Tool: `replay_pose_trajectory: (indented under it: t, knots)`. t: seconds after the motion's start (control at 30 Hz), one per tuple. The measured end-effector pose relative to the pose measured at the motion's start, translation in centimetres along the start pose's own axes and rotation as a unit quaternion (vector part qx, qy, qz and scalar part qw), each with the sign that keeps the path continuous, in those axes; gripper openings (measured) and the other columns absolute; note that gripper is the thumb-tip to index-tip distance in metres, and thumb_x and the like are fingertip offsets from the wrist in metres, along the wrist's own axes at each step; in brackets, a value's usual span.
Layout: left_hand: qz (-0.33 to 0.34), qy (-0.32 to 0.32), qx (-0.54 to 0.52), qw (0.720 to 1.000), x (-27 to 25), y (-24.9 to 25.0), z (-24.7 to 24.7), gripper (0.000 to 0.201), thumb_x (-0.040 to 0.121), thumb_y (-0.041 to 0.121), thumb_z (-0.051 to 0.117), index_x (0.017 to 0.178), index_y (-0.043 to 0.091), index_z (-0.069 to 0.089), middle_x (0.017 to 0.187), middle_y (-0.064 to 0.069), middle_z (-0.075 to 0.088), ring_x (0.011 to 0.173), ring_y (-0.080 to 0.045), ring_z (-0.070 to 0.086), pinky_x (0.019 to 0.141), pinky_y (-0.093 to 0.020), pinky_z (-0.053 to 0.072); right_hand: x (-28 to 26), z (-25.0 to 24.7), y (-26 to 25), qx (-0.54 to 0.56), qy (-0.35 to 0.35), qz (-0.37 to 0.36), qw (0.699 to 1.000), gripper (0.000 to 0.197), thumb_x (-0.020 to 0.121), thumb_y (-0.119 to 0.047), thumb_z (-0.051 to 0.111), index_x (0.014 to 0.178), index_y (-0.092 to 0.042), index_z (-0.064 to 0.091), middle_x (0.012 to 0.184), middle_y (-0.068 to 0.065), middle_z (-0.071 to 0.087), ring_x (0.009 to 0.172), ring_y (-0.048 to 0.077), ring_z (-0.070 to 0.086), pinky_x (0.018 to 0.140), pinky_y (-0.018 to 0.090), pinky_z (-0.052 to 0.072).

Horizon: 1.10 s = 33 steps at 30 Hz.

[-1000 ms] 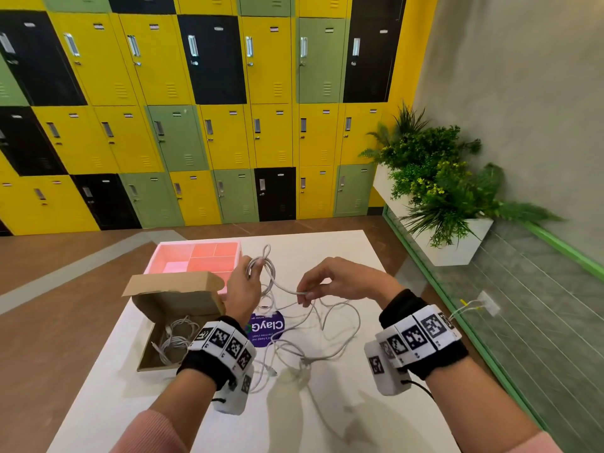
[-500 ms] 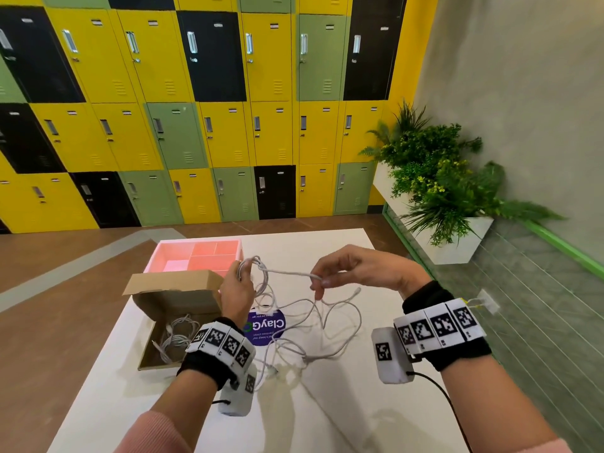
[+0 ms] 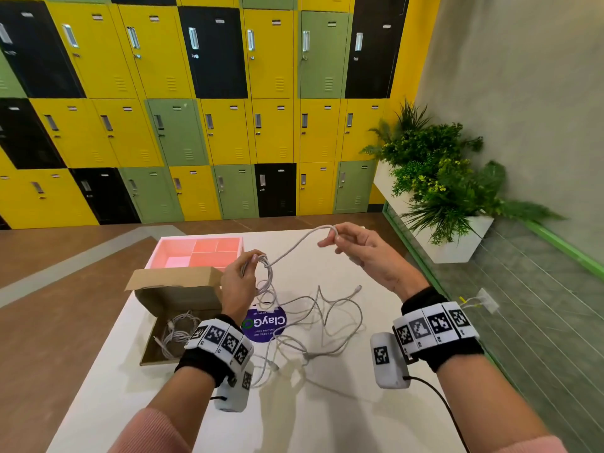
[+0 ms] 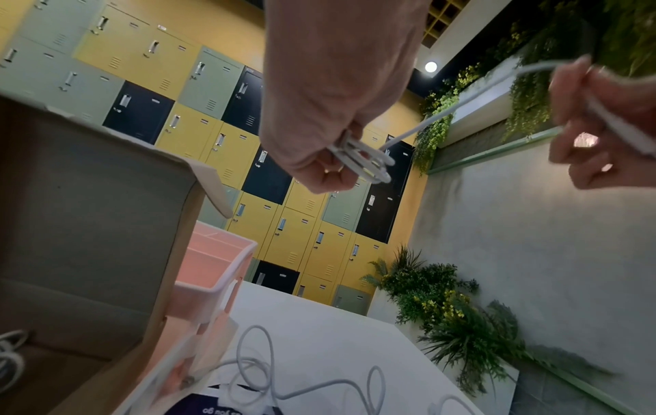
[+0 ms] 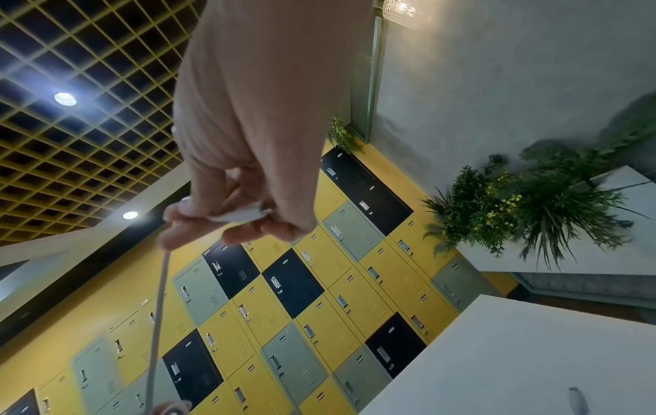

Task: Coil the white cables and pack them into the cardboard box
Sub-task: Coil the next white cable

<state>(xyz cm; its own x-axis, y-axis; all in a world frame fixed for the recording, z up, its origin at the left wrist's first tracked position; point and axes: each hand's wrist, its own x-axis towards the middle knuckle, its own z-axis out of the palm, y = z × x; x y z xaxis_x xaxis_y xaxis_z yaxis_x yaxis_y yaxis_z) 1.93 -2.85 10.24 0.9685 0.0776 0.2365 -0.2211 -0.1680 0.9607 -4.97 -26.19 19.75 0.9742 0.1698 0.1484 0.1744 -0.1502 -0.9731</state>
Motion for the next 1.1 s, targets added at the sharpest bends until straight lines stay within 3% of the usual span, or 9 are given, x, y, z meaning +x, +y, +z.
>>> replay_pose_trajectory:
  t: [0.1,0.2,0.3,0.43,0.53,0.63,0.77,0.97,1.1]
  knots:
    - [-0.002,-0.009,-0.038,0.999,-0.3,0.9,0.1,0.018,0.098,0.014,0.05,0.1,0.015,0.068,0.093,0.006,0.067,0.081,-0.005,0.057,0.078,-0.03,0.047,0.4,0.0,1.1,0.035,0.091,0.008,0.995,0.011,0.095,-0.024,0.054,0.095,-0.023,0.065,0.079,-0.016,0.055,0.058,-0.002,0.041,0.06,0.019,0.029]
    - [-0.026,-0.013,-0.086,0.996,-0.7,1.8,0.3,0.018,0.099,0.016,0.049,0.101,0.016,0.066,0.081,0.007,0.061,0.06,-0.006,0.043,0.058,-0.027,0.039,0.8,0.3,2.4,0.026,0.173,0.012,0.984,0.011,0.094,-0.02,0.057,0.096,-0.019,0.068,0.075,-0.006,0.049,0.059,0.006,0.038,0.054,0.016,0.032]
    - [-0.037,-0.024,-0.113,0.993,-0.9,2.4,0.7,0.019,0.1,0.019,0.048,0.102,0.015,0.066,0.078,0.006,0.058,0.05,-0.007,0.034,0.048,-0.024,0.034,1.1,0.9,3.5,0.0,0.232,0.02,0.972,0.008,0.092,-0.014,0.06,0.092,-0.017,0.068,0.082,0.002,0.058,0.072,0.013,0.053,0.054,0.01,0.041]
    - [-0.046,-0.057,-0.15,0.986,-1.2,2.8,1.5,0.02,0.1,0.02,0.048,0.099,0.017,0.067,0.06,0.012,0.048,0.041,-0.006,0.026,0.039,-0.017,0.027,1.6,2.1,4.8,0.039,0.267,0.052,0.962,0.012,0.094,-0.009,0.057,0.085,-0.016,0.062,0.08,0.004,0.062,0.066,0.01,0.067,0.063,0.02,0.047]
    - [-0.06,-0.072,-0.161,0.982,-1.4,3.0,2.3,0.019,0.1,0.024,0.048,0.098,0.021,0.067,0.053,0.016,0.046,0.039,-0.005,0.024,0.04,-0.017,0.027,1.9,3.4,5.2,0.072,0.252,0.065,0.963,0.013,0.096,-0.005,0.051,0.086,-0.011,0.058,0.084,0.009,0.065,0.065,0.007,0.069,0.068,0.024,0.053]
    - [-0.078,-0.072,-0.18,0.978,-1.6,3.3,3.0,0.019,0.1,0.024,0.048,0.096,0.023,0.067,0.049,0.014,0.041,0.038,-0.004,0.024,0.039,-0.016,0.028,1.7,4.9,4.9,0.076,0.2,0.076,0.974,0.012,0.097,-0.002,0.046,0.095,-0.006,0.057,0.086,0.008,0.064,0.066,0.007,0.068,0.064,0.021,0.053]
    - [-0.086,-0.065,-0.197,0.974,-1.8,3.8,3.4,0.019,0.1,0.021,0.048,0.097,0.019,0.067,0.068,0.005,0.052,0.036,-0.002,0.036,0.037,-0.016,0.032,1.4,6.1,4.5,0.065,0.138,0.081,0.985,0.01,0.096,-0.003,0.049,0.096,-0.008,0.057,0.087,0.006,0.066,0.072,0.008,0.068,0.063,0.02,0.049]
    - [-0.097,-0.074,-0.218,0.968,-2.3,3.8,3.4,0.02,0.099,0.019,0.049,0.094,0.02,0.068,0.085,-0.001,0.062,0.059,-0.018,0.056,0.042,-0.02,0.044,1.2,7.1,4.5,0.132,0.092,0.091,0.983,0.012,0.093,0.001,0.051,0.095,-0.011,0.054,0.091,0.009,0.066,0.079,0.013,0.063,0.068,0.02,0.05]
    - [-0.081,-0.074,-0.226,0.968,-2.4,3.4,3.3,0.019,0.099,0.019,0.05,0.097,0.017,0.069,0.092,-0.002,0.064,0.081,-0.027,0.062,0.054,-0.027,0.054,0.8,7.2,4.9,0.11,0.063,0.125,0.984,0.013,0.094,-0.006,0.052,0.092,-0.019,0.052,0.095,0.005,0.067,0.084,0.009,0.062,0.073,0.027,0.038]
